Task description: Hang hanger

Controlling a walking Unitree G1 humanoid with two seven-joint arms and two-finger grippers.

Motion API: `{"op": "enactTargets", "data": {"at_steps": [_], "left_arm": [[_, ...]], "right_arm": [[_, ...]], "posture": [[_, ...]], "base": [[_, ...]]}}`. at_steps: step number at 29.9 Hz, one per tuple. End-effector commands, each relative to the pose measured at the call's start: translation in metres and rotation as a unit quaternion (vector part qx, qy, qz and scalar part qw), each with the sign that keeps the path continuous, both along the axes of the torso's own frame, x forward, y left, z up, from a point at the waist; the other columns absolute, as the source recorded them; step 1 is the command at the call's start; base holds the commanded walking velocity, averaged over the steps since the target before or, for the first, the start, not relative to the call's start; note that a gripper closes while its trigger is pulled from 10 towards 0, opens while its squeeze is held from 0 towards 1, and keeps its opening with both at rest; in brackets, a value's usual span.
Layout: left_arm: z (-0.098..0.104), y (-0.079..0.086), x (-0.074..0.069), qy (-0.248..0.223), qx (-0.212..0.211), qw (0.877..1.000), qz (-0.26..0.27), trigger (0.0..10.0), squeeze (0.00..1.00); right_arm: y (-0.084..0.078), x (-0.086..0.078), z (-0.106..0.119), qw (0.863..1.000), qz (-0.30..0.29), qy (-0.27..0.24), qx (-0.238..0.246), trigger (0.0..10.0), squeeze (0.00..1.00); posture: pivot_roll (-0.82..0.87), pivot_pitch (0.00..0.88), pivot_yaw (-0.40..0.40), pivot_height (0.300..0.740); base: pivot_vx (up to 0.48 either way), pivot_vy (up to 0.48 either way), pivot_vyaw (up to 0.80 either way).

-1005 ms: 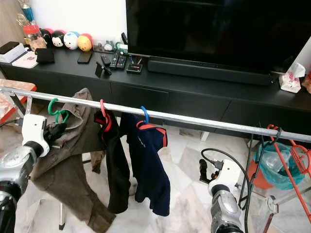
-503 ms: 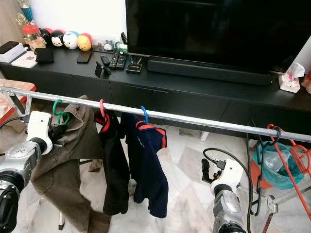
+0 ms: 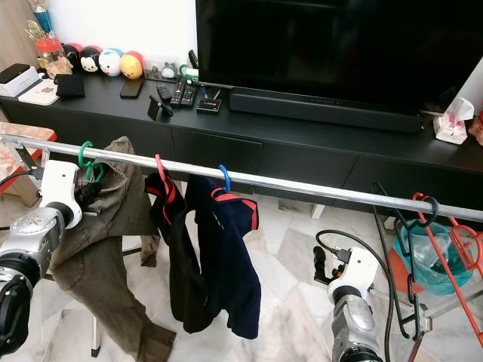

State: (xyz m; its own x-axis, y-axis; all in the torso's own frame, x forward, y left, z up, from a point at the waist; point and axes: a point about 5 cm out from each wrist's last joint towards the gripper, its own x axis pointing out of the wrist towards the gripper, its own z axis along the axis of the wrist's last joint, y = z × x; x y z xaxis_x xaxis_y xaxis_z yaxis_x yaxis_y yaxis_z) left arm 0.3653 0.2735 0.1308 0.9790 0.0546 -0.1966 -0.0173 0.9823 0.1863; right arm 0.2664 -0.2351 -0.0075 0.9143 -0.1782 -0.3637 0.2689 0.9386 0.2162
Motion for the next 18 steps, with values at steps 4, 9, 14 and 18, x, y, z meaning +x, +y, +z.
{"op": "enactTargets", "data": {"at_steps": [4, 9, 14, 18], "left_arm": [[0.0158, 0.0045, 0.0071, -0.004, 0.017, 1.000, 0.024, 10.0, 0.00], [0.0153, 0.0017, 0.0089, 0.010, 0.030, 0.999, 0.025, 10.0, 0.00], [0.0154, -0.0040, 0.0117, 0.021, 0.041, 0.999, 0.018, 10.0, 0.00], [0.0145, -0.0047, 0.0120, 0.032, 0.049, 0.998, 0.019, 10.0, 0.00]], "right_arm": [[-0.0045, -0.0013, 0.0009, 1.000, -0.003, -0.003, -0.006, 10.0, 0.00], [-0.0043, -0.0013, 0.0008, 1.000, -0.002, -0.002, -0.005, 10.0, 0.00], [-0.0042, -0.0011, 0.0009, 1.000, 0.000, -0.002, -0.005, 10.0, 0.00], [-0.0041, -0.0009, 0.0009, 1.000, -0.001, -0.002, -0.004, 10.0, 0.00]], "posture": [[0.06, 0.000, -0.082, 0.740], [0.05, 0.000, -0.083, 0.740], [0.05, 0.000, -0.087, 0.740], [0.05, 0.000, -0.086, 0.740]], "base": [[0.000, 0.000, 0.00], [0.000, 0.000, 0.00], [0.000, 0.000, 0.00], [0.000, 0.000, 0.00]]}}
